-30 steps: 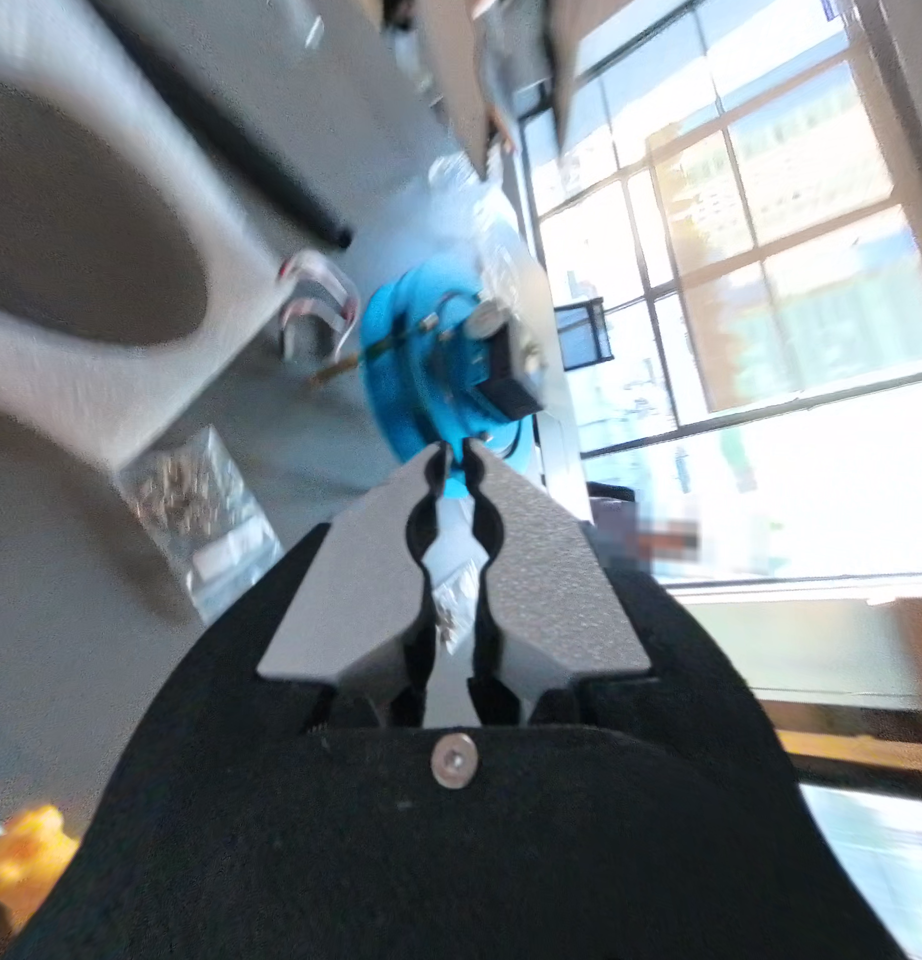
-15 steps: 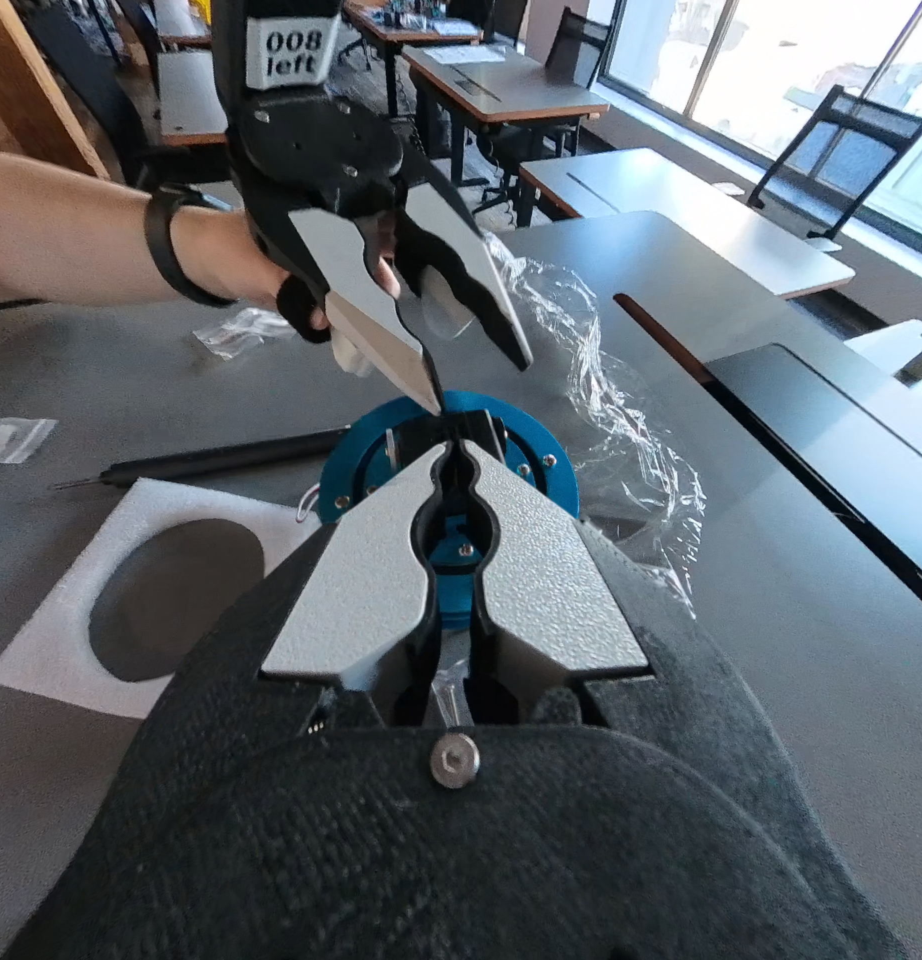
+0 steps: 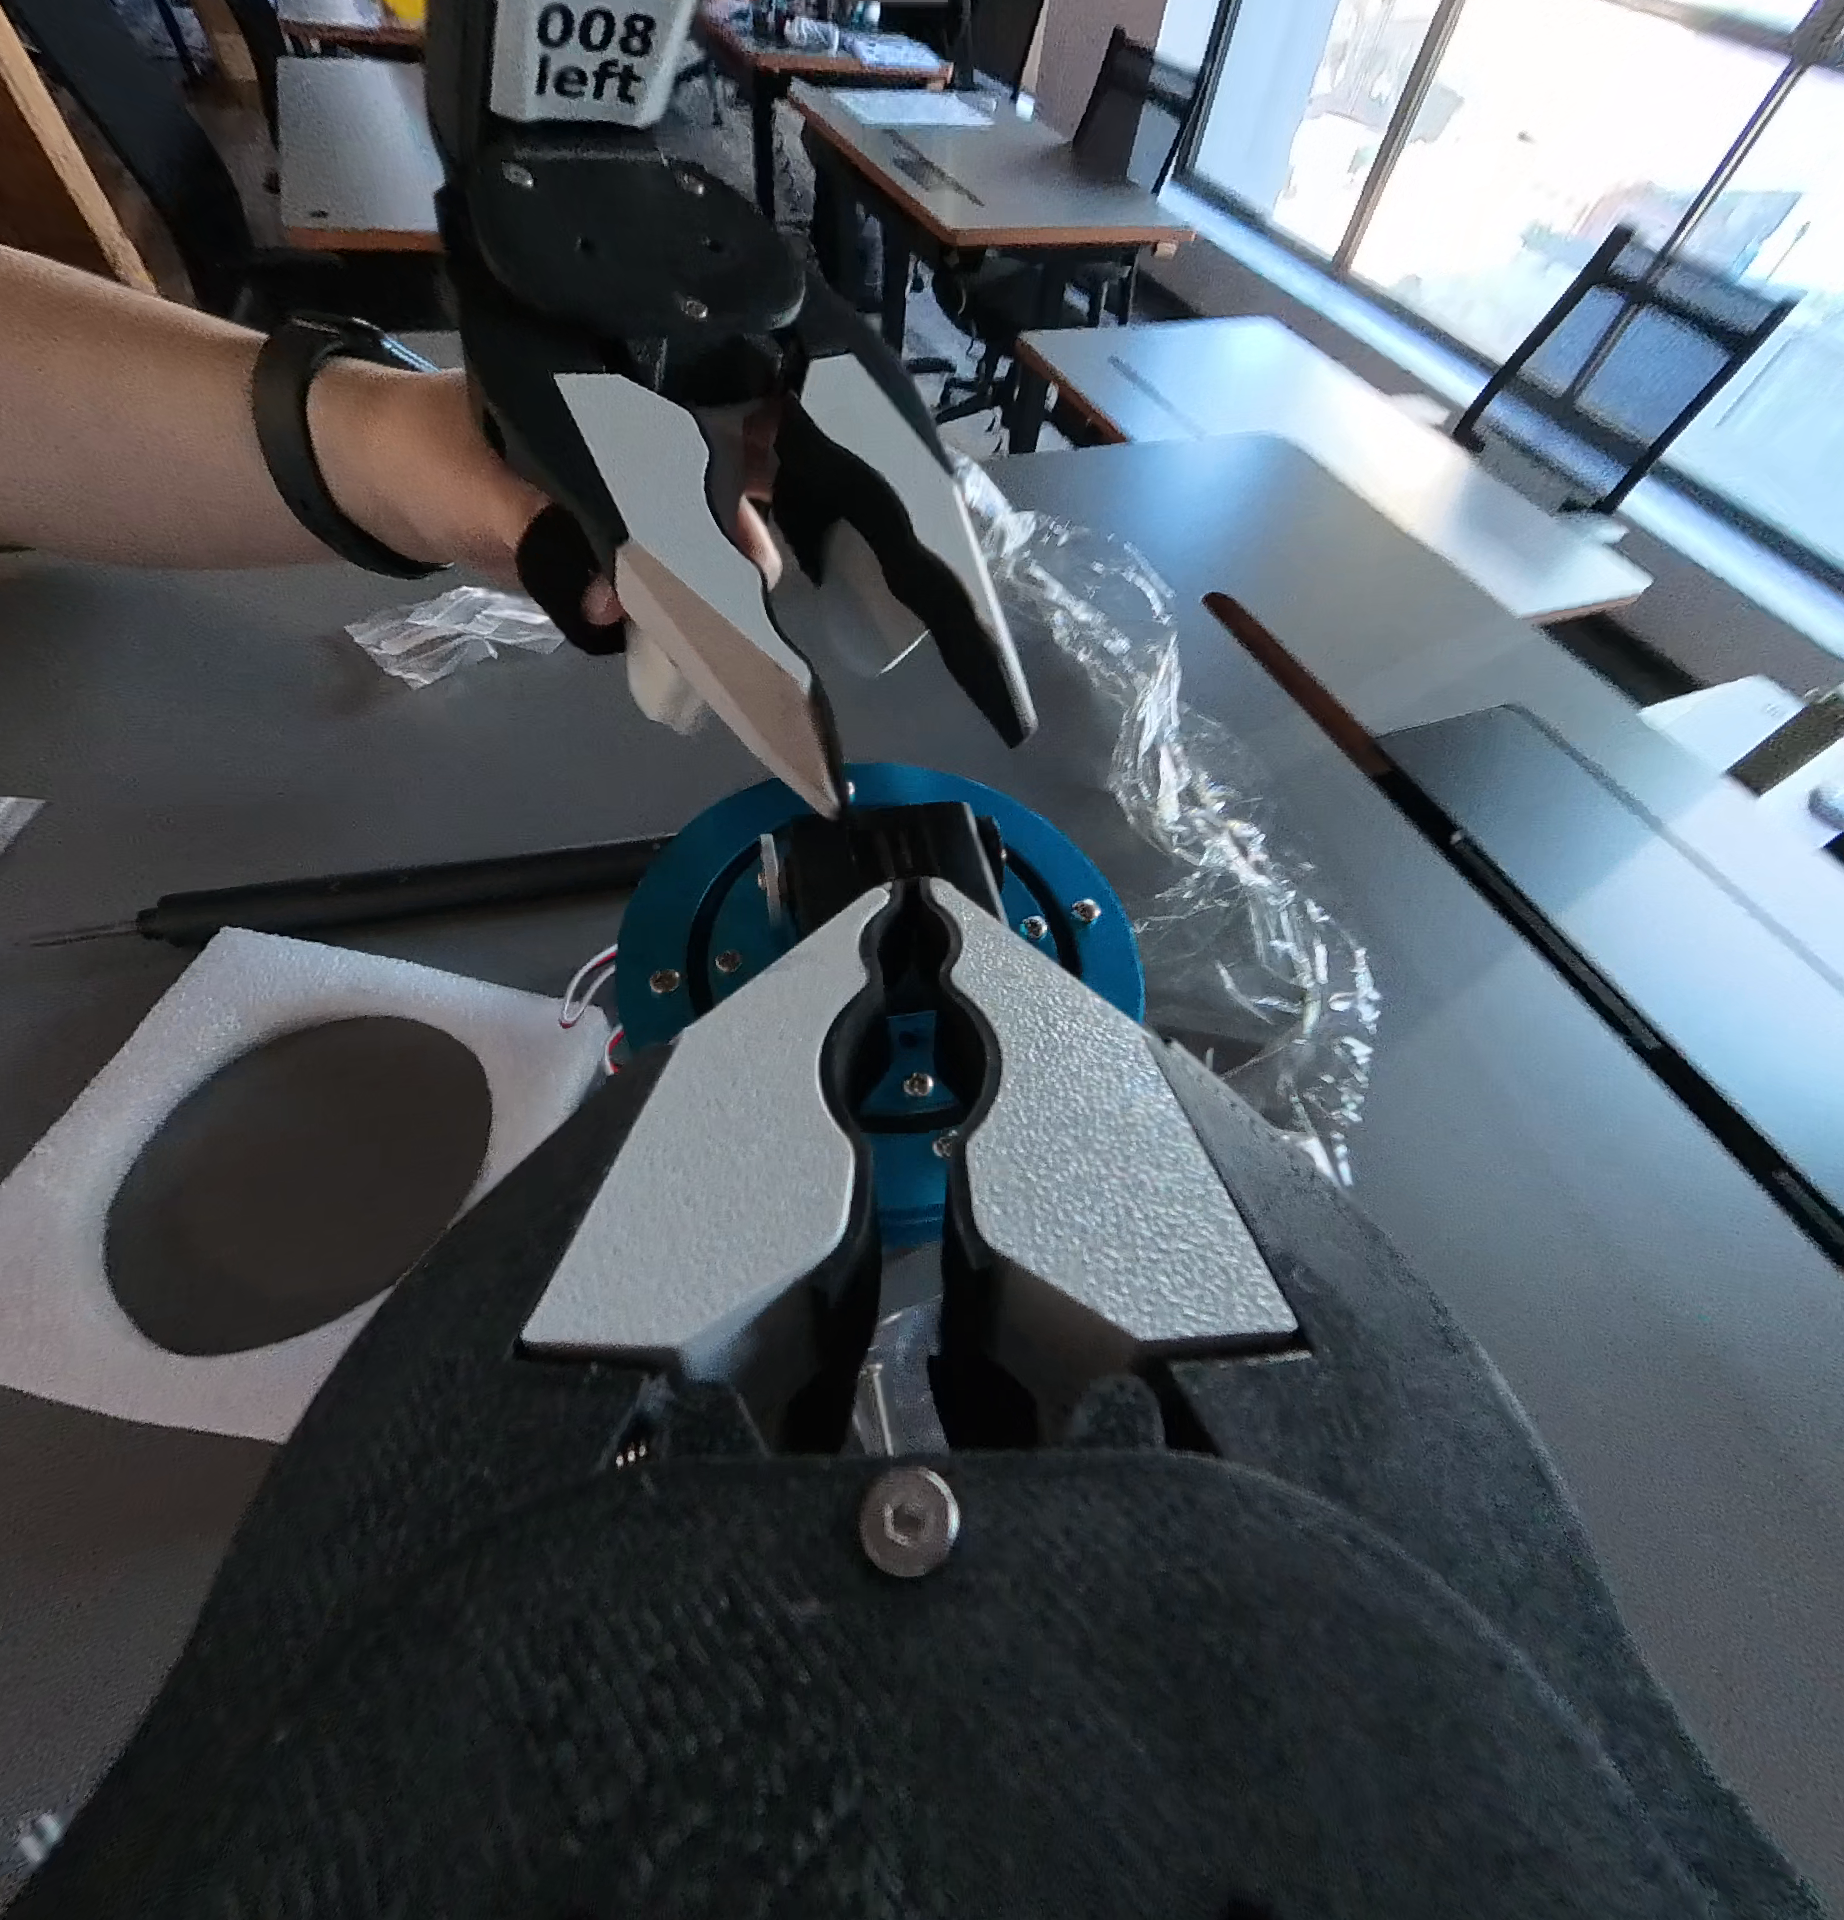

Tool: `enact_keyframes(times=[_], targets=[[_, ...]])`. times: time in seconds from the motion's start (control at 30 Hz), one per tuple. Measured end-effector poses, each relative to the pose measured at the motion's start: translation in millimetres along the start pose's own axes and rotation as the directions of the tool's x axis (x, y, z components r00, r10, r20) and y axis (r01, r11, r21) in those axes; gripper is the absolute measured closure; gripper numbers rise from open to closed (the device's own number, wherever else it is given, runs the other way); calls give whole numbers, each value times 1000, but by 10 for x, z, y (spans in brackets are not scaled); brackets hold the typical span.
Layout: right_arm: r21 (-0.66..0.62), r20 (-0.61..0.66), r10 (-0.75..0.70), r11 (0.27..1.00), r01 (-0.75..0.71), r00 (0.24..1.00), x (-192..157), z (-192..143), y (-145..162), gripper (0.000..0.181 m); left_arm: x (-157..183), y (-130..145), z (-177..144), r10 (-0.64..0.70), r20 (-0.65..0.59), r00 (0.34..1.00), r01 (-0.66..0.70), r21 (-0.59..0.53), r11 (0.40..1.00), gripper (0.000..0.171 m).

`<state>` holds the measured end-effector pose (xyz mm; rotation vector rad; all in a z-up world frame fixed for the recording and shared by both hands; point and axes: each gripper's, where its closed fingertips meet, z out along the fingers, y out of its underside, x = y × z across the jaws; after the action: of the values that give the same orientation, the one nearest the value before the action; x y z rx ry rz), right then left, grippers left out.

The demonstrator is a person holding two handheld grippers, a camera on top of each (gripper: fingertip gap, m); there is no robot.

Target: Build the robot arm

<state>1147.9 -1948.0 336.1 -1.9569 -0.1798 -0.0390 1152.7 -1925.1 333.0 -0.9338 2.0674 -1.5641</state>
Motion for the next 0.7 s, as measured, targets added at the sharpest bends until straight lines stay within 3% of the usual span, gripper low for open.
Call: enact_keyframes(times=[0.13, 0.27, 0.47, 0.7], targets=[[125, 14, 13, 992, -15, 1000, -47, -145, -97, 164, 68, -110, -164, -38, -50, 998, 41, 61, 997, 123], [85, -61, -23, 996, 28, 998, -61, -119, 64, 128, 131, -53, -294, -16, -48, 999, 17, 17, 1000, 119], [13, -29, -3, 1000, 3, 1000, 11, -5, 187, 126, 182, -57, -422, -24, -66, 998, 25, 21, 999, 120], [111, 29, 89, 990, -92, 996, -7, -23, 97, 127, 243, -2, -425, -37, -96, 995, 38, 7, 999, 121]])
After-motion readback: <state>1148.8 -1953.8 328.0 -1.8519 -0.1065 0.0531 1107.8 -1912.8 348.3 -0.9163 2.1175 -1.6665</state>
